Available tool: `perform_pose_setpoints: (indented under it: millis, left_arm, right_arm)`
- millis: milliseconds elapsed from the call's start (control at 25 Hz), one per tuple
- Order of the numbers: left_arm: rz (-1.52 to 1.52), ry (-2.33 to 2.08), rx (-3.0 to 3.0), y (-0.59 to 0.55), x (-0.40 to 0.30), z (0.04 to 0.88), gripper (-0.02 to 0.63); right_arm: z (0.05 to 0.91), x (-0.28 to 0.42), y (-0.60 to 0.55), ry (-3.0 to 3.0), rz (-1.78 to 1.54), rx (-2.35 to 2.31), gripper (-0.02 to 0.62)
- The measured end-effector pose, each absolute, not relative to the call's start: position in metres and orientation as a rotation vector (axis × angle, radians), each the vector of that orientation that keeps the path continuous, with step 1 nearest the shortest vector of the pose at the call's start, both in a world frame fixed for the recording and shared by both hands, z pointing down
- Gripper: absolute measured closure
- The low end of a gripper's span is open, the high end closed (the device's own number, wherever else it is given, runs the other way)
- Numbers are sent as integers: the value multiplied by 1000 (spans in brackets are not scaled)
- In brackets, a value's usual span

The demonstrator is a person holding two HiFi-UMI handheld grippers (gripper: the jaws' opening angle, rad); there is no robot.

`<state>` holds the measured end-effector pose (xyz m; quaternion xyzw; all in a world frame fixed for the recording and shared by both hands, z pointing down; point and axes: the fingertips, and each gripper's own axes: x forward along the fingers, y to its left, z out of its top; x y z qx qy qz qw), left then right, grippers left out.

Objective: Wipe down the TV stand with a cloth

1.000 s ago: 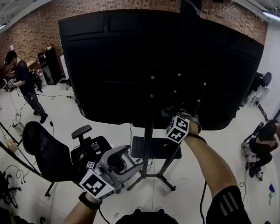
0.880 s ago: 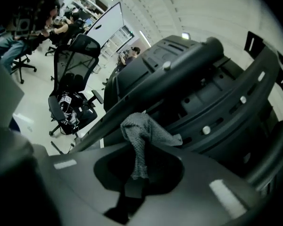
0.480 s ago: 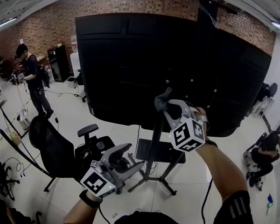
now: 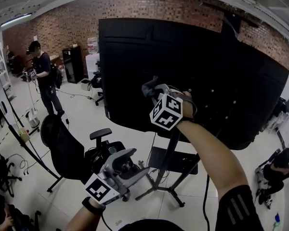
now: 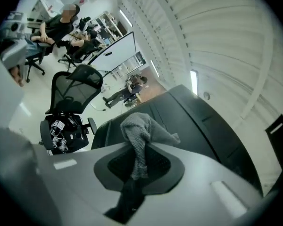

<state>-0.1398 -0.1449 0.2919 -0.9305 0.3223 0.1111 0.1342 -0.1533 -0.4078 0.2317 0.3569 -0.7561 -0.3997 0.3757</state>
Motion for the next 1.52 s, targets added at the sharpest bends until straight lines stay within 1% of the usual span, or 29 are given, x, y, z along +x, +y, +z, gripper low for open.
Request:
perform_pose_setpoints:
  millis: [360, 520, 640, 840, 1120, 1320, 1520]
  left_arm:
    - [324, 1073, -2664, -139, -183, 305, 299]
    - [338, 1111, -2658, -140, -194, 307, 299]
    - [346, 1106, -2660, -141, -196, 307, 299]
    - [387, 1057, -2673, -154, -184, 303, 299]
    - [426, 909, -2717, -169, -144, 295, 299]
    - [436, 843, -2734, -171, -129, 290, 299]
    - [433, 808, -2746, -172, -122, 289, 299]
  right_arm:
    - [254, -192, -473, -1700, -1030, 863, 563]
    - [265, -193, -491, -1637, -1000, 855, 563]
    - [267, -181, -491, -1579, -1008, 839, 563]
    - [270, -151, -489, -1481, -1002, 823, 563]
    - [272, -94, -482, -1326, -949, 816, 565]
    - [270, -91, -468, -1335, -956, 810, 565]
    - [254, -102, -419, -1573, -988, 826, 564]
